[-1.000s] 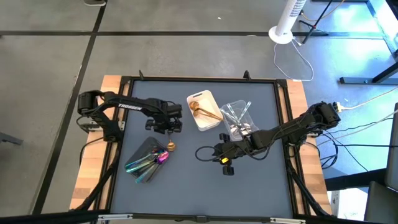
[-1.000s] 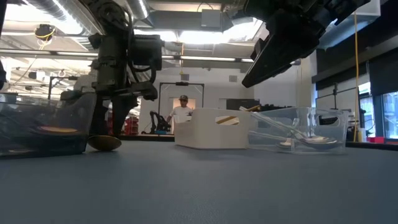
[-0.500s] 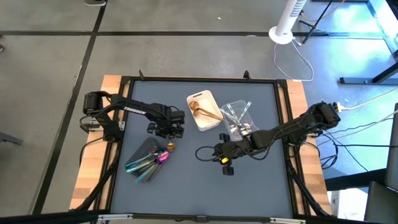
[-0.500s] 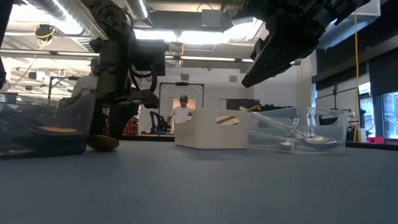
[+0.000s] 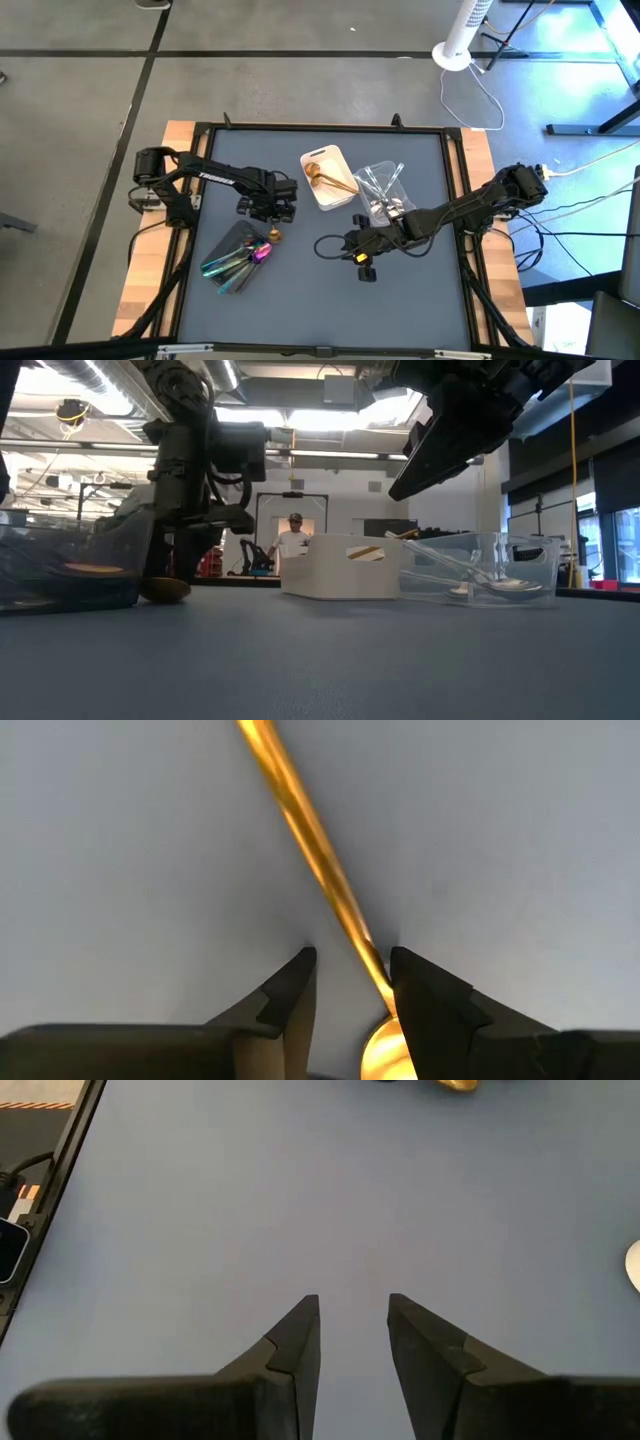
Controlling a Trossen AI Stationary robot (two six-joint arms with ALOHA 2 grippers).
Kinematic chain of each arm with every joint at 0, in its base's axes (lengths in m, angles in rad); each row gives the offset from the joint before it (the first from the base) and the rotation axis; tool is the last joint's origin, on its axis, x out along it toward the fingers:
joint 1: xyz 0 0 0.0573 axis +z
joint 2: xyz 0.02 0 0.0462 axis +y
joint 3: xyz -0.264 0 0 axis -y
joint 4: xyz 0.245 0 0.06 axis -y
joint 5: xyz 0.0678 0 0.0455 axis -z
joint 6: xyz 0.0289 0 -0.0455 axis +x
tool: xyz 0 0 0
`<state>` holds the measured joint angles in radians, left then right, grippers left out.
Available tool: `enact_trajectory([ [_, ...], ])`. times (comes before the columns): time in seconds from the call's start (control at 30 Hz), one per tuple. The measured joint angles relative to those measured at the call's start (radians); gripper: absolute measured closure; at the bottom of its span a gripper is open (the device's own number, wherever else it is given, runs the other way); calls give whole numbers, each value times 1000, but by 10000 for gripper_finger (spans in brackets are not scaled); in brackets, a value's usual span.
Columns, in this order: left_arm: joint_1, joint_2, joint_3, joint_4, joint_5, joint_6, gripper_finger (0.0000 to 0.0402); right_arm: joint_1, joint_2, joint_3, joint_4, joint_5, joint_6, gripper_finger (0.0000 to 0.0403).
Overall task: Sort silverware by color (type)
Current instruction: Put the gold spoon into the white bin
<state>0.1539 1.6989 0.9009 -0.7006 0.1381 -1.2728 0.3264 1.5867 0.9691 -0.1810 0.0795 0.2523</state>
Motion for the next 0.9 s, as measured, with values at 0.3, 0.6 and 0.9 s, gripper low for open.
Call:
enact_trajectory([
  [0.3,0,1,-2,-9,-3,3,335,0,0,0,0,0,0,292],
  [0.6,0,2,-2,2,-2,27,390,0,0,0,-1,0,0,292],
  [0.9,2,2,-2,3,0,50,393,0,0,0,-1,0,0,292],
])
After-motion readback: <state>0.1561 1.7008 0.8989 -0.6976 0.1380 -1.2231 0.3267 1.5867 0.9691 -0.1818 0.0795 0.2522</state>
